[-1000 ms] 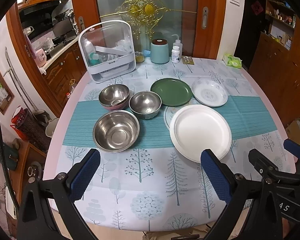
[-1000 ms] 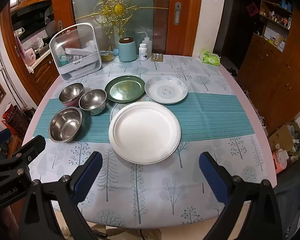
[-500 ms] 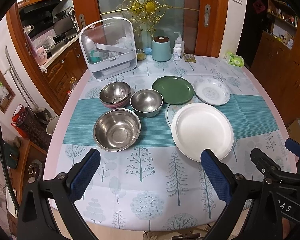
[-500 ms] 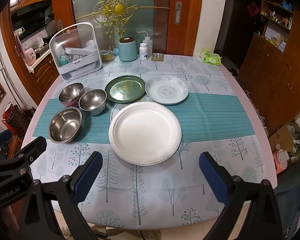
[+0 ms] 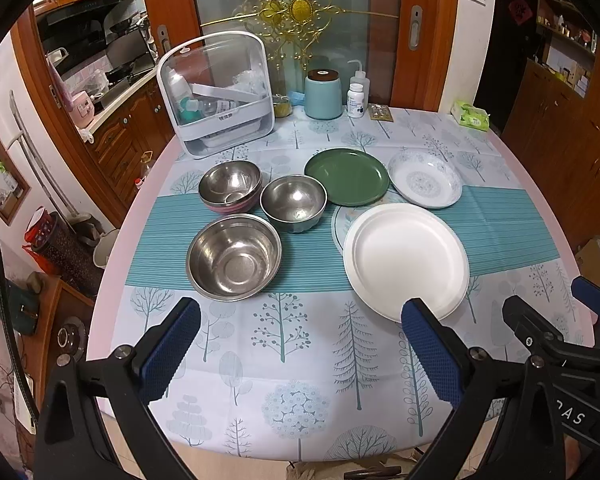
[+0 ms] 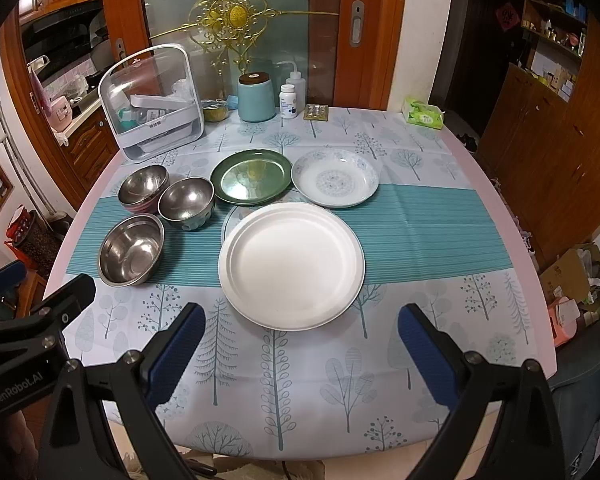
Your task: Organize plates and bowls
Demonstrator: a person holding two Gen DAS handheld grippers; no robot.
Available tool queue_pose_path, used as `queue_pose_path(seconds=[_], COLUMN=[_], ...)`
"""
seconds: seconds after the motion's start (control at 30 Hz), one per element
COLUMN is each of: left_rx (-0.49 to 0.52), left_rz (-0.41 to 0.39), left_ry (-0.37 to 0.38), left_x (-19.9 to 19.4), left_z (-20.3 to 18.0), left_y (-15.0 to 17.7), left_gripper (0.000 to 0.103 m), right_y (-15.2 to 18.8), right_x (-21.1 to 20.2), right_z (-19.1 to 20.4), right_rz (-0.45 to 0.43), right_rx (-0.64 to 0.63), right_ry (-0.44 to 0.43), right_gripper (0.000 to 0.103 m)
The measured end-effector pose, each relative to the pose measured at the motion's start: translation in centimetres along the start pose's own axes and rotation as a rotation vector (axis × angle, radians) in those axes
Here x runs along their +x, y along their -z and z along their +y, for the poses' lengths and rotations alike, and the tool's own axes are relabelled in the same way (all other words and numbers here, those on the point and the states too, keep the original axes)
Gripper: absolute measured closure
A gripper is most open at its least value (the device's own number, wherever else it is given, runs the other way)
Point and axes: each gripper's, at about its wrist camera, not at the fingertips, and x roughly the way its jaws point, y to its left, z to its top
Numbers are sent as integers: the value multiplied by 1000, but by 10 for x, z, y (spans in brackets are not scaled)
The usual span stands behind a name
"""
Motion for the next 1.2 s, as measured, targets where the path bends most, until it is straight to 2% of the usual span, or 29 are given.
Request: queue_pose_path(seconds=[1.2], left_rx=[12], left_rz=[24], left_ry=[-6], left_x=[4], left_z=[-13], left_y=[-5], left_gripper=[3], right_y=[1], right_x=[4], right_z=[0], right_rz=[1], right_rx=[8], right_ry=[-11], right_gripper=[5])
